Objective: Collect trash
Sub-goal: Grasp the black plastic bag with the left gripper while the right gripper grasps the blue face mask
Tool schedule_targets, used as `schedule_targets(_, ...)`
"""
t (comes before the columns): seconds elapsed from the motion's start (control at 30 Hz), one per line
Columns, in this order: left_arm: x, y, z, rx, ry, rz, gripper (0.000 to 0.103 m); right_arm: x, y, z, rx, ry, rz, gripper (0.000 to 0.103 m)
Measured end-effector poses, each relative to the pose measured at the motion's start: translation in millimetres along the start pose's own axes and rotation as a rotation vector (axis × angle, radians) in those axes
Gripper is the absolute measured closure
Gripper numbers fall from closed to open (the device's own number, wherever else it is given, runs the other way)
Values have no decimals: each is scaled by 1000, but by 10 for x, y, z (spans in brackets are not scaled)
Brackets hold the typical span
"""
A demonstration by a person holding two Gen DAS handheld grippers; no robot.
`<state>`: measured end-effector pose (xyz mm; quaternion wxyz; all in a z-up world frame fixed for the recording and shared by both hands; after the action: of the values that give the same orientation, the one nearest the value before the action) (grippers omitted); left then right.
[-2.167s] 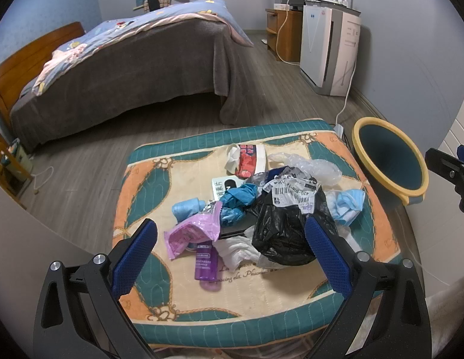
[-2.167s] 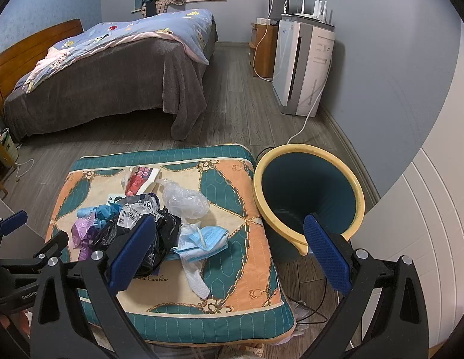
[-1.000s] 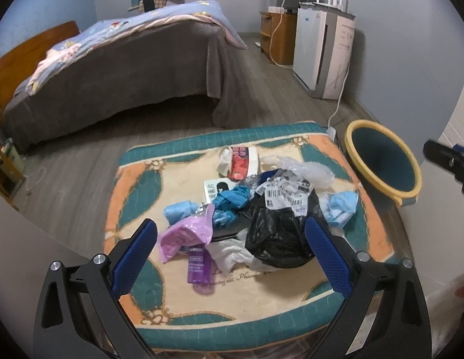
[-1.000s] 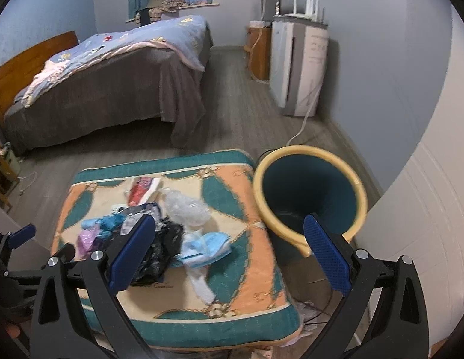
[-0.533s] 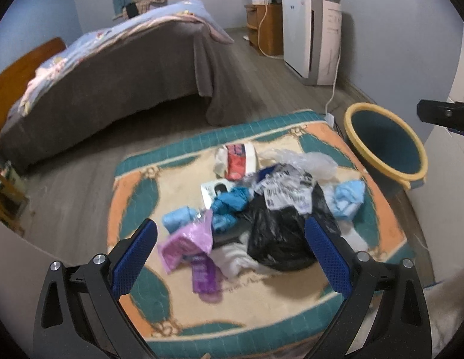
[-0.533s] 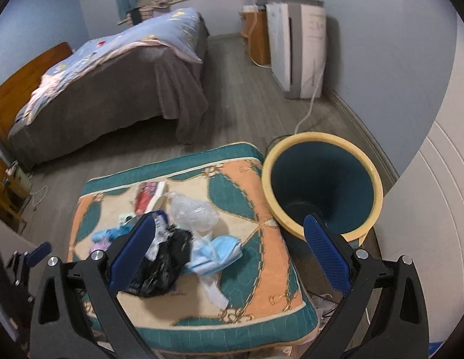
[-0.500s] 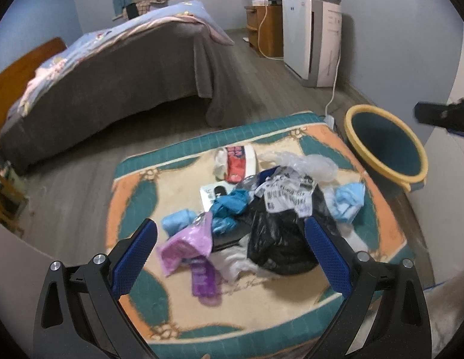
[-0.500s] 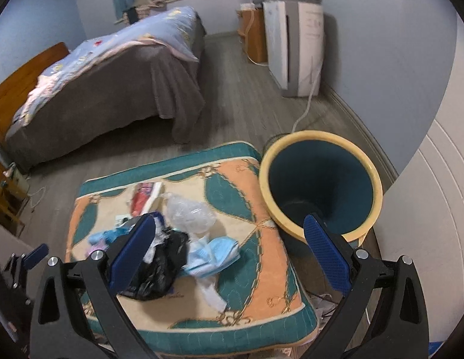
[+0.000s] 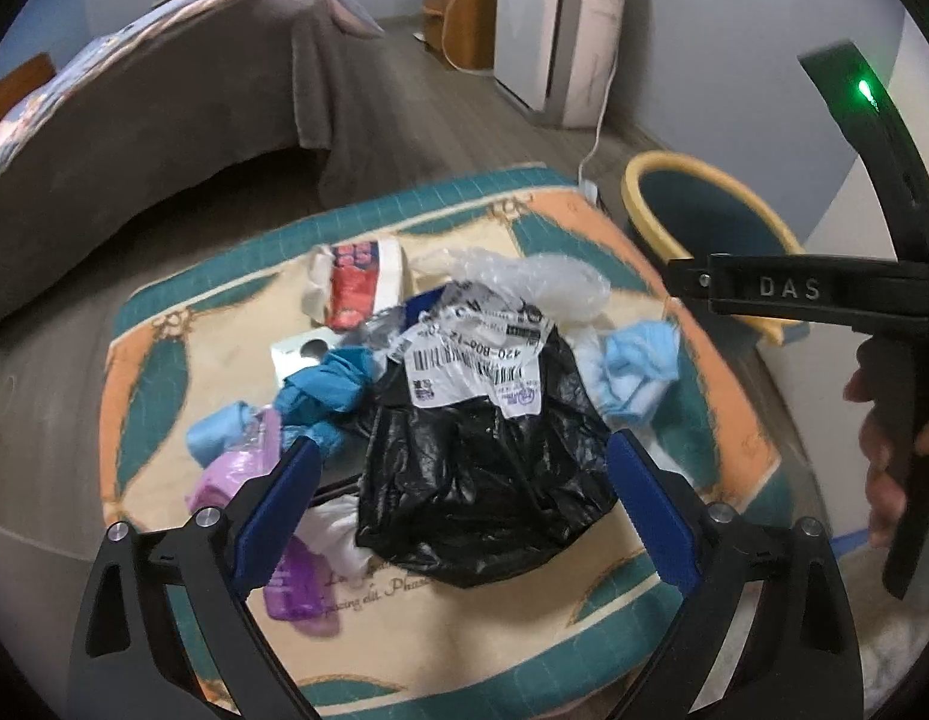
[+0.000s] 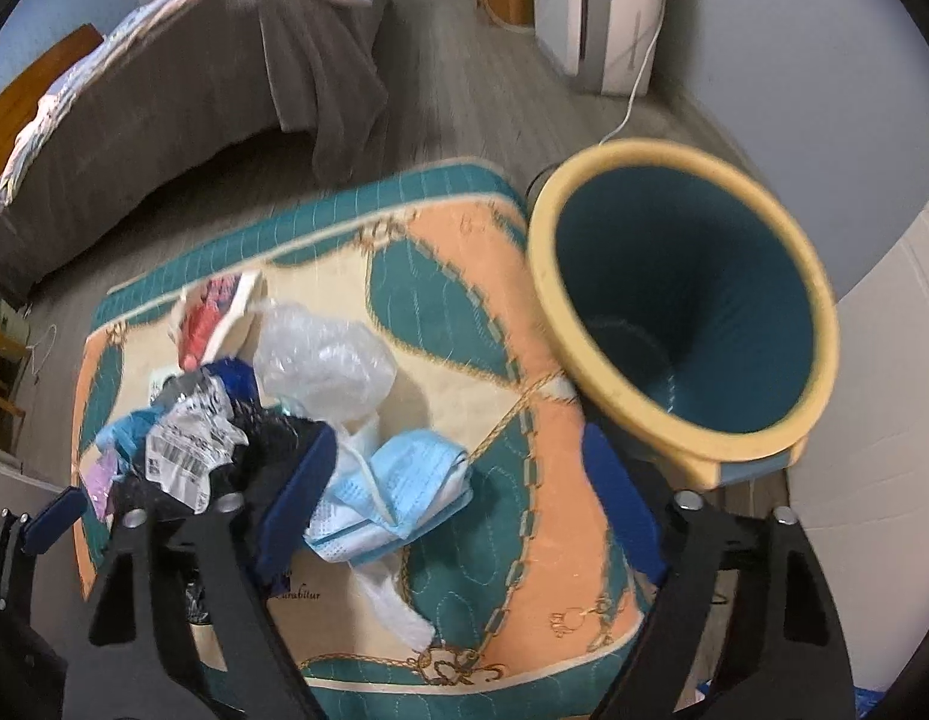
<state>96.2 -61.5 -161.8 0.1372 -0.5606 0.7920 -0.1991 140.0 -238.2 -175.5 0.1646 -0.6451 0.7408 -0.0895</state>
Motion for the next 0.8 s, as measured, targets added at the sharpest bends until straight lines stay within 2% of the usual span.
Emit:
schedule_targets(0.1,-75,-22,135,-13,5,-39,8,-28,72,149,-47,-23,8,33)
schedule_targets(0.17,-110,-31,207,-27,18,-58,10,-68,114,217,-78,-53,16,33)
schedule_targets(0.23,-114,-27,290,-49,33,-63,22,-101,161,289,-108,-74,16,34)
schedule_targets(0.3,-111,-2,379,-78,51,-67,26,-133,207,377,-143,-106,30,36)
schedule_targets(0.37,-103,18,446,-102,62,-71,32,-156,254,440,-179,-139,48,45)
schedule_targets(0.43,-90,25,467,-114,69,-70,37,-190,292,468,-203,-160,48,61)
schedule_targets(0.47,-86,17,459,-110,66,-62,39,-209,289,468,-205,-157,43,66)
schedule_targets(0.53,-90,-16,417,-91,51,-43,48,-229,268,434,-197,-153,32,83)
schedule_targets(0.57,-94,-35,386,-79,50,-40,51,-222,254,404,-187,-155,33,87)
schedule_targets(0.63,-92,-57,326,-60,41,-28,65,-202,201,339,-165,-144,33,90)
schedule_targets(0.7,-74,-85,268,-45,34,-7,71,-186,142,233,-135,-137,21,92)
schedule_targets(0.8,-72,-119,172,-21,11,11,75,-188,62,48,-94,-115,-17,93)
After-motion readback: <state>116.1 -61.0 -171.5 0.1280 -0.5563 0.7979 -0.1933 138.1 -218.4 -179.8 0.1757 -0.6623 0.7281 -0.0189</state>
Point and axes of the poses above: each gripper's, at about its wrist camera, not at the fingertips, and z roughly the way its jaws point, x to its right, y to its underside, the point moved 10 cm from there along z, roughly the way its jaws point, and after that the axes turned 5 degrees about -x, right-handed, at the moved point
